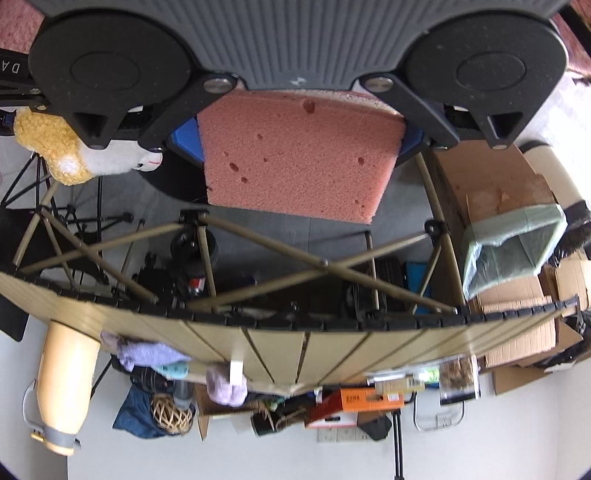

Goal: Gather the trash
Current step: 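Carry the sponge and plush toy down below the table toward the black bin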

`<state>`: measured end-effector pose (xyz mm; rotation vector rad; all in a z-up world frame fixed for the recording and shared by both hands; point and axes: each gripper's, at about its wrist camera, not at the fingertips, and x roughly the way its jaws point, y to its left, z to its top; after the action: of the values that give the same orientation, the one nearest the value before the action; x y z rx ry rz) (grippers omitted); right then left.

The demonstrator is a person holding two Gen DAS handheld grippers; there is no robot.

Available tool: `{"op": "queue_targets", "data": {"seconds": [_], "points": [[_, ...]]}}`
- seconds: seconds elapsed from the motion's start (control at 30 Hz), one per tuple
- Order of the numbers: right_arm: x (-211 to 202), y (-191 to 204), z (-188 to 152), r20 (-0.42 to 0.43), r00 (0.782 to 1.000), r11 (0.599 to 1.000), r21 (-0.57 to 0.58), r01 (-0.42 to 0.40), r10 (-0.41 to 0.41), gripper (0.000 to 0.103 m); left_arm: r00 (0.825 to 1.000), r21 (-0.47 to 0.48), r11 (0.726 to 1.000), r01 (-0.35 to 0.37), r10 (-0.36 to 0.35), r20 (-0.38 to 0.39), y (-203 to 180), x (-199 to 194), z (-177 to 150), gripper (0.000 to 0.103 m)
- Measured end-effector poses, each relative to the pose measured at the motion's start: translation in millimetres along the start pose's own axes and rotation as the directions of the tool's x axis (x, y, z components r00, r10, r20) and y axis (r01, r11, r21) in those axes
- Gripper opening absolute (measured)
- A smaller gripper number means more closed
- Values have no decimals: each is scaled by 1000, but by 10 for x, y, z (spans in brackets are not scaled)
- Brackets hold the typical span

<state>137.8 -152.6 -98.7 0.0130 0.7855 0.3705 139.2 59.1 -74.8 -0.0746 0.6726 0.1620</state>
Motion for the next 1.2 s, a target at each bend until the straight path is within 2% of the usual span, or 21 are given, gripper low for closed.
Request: {"op": "queue_targets", "data": {"seconds": [0.43, 0.7, 0.9, 1.2], "points": [[235, -42, -215, -159, 987, 1000, 26, 13, -9, 48, 988, 27, 1000, 15, -11, -157, -110, 225, -170, 99], [410, -82, -315, -246, 969, 998, 51, 21, -8, 48, 970, 41, 999, 15, -4, -242, -193, 397, -262, 98], [486, -114, -366, -275, 961, 998, 62, 32, -13, 48, 956, 40, 999, 8, 4, -293, -200, 516, -310, 98], [541, -200, -379, -288, 957, 995, 86, 44, -17, 48, 945, 39, 999, 4, 9, -327, -209, 614, -322, 98]]}}
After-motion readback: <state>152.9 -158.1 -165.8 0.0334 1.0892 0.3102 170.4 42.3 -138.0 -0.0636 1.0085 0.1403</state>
